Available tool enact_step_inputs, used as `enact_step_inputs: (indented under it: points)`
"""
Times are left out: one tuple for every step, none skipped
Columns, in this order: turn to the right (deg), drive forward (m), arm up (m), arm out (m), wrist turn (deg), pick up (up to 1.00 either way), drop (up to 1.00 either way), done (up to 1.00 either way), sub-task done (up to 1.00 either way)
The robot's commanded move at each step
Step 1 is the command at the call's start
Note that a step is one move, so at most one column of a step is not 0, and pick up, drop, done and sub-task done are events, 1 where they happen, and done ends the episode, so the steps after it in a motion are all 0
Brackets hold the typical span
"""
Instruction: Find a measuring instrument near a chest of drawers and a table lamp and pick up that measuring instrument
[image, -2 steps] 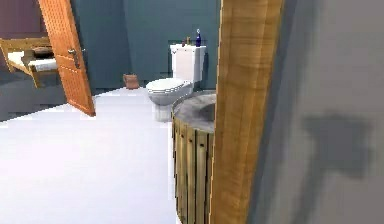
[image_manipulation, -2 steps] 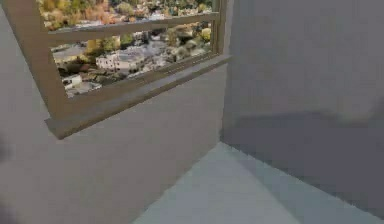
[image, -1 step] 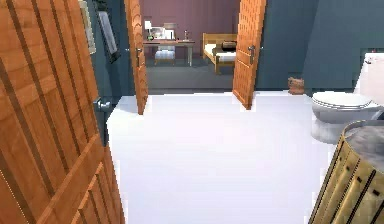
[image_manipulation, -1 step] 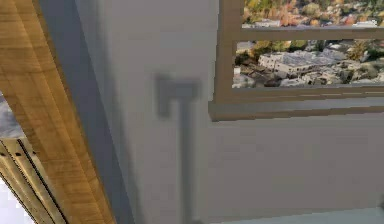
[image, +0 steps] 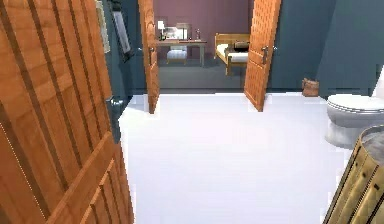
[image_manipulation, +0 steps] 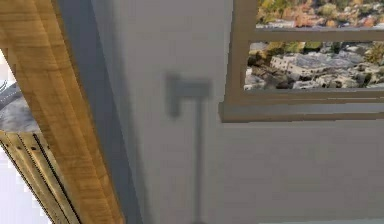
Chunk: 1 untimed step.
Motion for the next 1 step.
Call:
enact_step_inputs:
  points:
    - [0.0, 0.95, 0.0, 0.0, 0.0, 0.0, 0.0, 0.0, 0.0]
